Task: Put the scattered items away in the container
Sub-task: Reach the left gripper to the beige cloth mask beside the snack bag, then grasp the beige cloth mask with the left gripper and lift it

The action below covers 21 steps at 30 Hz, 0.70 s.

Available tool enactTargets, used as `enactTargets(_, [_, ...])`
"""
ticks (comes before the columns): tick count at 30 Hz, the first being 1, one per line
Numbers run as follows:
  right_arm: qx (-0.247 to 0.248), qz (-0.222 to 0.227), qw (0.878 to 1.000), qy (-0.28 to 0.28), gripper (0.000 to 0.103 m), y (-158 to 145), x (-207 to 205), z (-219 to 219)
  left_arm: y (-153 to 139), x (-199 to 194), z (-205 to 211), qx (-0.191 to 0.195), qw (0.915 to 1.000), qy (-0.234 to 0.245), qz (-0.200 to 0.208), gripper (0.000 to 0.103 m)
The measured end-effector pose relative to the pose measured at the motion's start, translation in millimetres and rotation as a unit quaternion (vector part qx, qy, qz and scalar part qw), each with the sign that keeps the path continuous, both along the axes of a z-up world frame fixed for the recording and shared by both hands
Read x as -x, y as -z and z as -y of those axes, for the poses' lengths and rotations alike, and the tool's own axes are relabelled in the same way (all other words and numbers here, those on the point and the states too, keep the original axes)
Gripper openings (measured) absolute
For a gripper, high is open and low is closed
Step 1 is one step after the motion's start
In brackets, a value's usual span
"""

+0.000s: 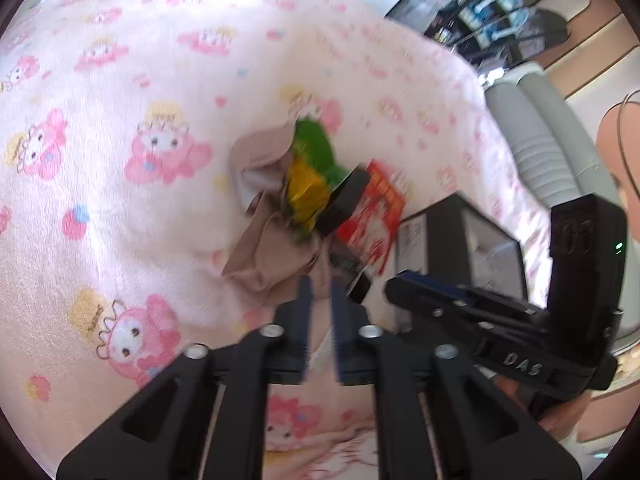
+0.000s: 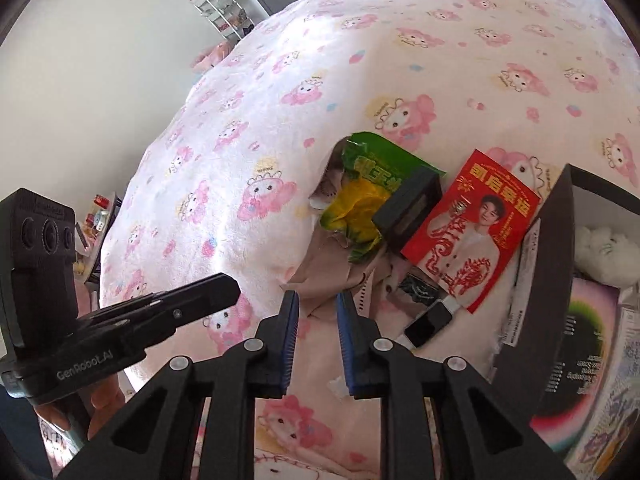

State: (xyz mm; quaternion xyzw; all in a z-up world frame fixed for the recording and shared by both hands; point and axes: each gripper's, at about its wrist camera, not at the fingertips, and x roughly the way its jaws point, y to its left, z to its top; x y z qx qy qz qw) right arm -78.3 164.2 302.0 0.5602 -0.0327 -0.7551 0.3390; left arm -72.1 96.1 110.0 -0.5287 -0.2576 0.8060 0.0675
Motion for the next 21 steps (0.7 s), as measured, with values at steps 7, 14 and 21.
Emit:
enactTargets(7, [-0.059, 0.066, 0.996, 0.015, 0.037, 58.8, 2.4, 17.0, 54.6, 10.6, 30.9, -0.017, 0.9984, -0.007, 0.054, 0.045])
enactTargets(14, [-0.087, 0.111, 0.989, 0.032, 0.048, 119.6, 25.1, 38.4, 103.2, 47.3, 35.1, -0.073, 0.9940, 0.002, 0.081, 0.052])
enactTargets(21, [-0.030, 0.103, 0.994, 0.001, 0.008, 118.8, 21.7, 43.3, 72.1, 40.3, 10.9, -0.085, 0.9950, 0.040, 0.034, 0.005])
